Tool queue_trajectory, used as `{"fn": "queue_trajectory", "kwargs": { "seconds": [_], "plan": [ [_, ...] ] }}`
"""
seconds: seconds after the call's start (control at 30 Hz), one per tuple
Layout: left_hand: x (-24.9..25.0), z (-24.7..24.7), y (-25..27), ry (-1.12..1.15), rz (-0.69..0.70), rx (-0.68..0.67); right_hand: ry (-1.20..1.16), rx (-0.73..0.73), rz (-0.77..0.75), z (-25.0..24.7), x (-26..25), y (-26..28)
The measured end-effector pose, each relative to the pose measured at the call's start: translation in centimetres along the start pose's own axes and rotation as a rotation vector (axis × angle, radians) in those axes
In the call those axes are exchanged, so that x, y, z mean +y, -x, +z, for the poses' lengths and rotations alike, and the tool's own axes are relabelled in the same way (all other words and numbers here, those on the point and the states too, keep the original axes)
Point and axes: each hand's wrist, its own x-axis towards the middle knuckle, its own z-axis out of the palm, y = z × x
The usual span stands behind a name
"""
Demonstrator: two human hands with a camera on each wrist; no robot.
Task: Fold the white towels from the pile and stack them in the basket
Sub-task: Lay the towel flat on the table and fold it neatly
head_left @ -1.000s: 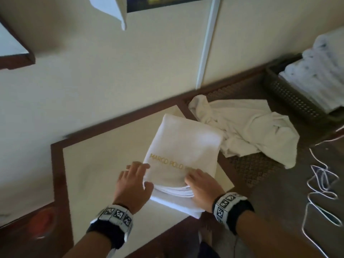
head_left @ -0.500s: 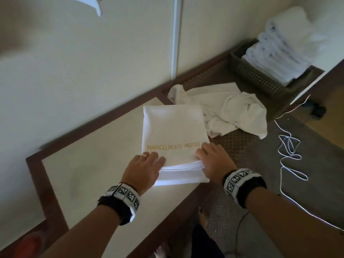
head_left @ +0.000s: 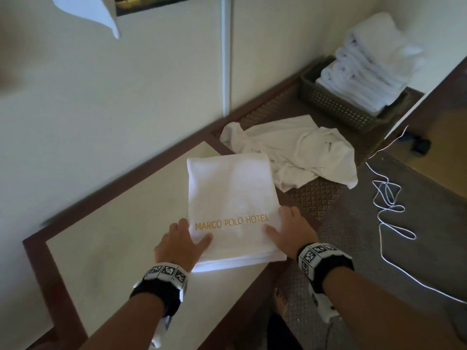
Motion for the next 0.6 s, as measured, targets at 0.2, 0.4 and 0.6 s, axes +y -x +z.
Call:
{"fn": "queue_trajectory", "kwargs": {
  "seconds": [0.2,0.4,0.6],
  "plan": [
    [0.3,1.5,-1.9,0.425,-0.122,-0.116,-0.275,-0.061,0.233,2.6,-1.7,-1.1],
    [3.2,0.5,-3.5,0.619,-0.097,-0.098,-0.433,-0.14,0.211,0.2,-1.6,-2.3],
    [11.1,-3.0,-5.2,0.669,0.071,-0.032,-0.411,0.012,0.124,-8.3,-0.3,-4.5]
  ]
}}
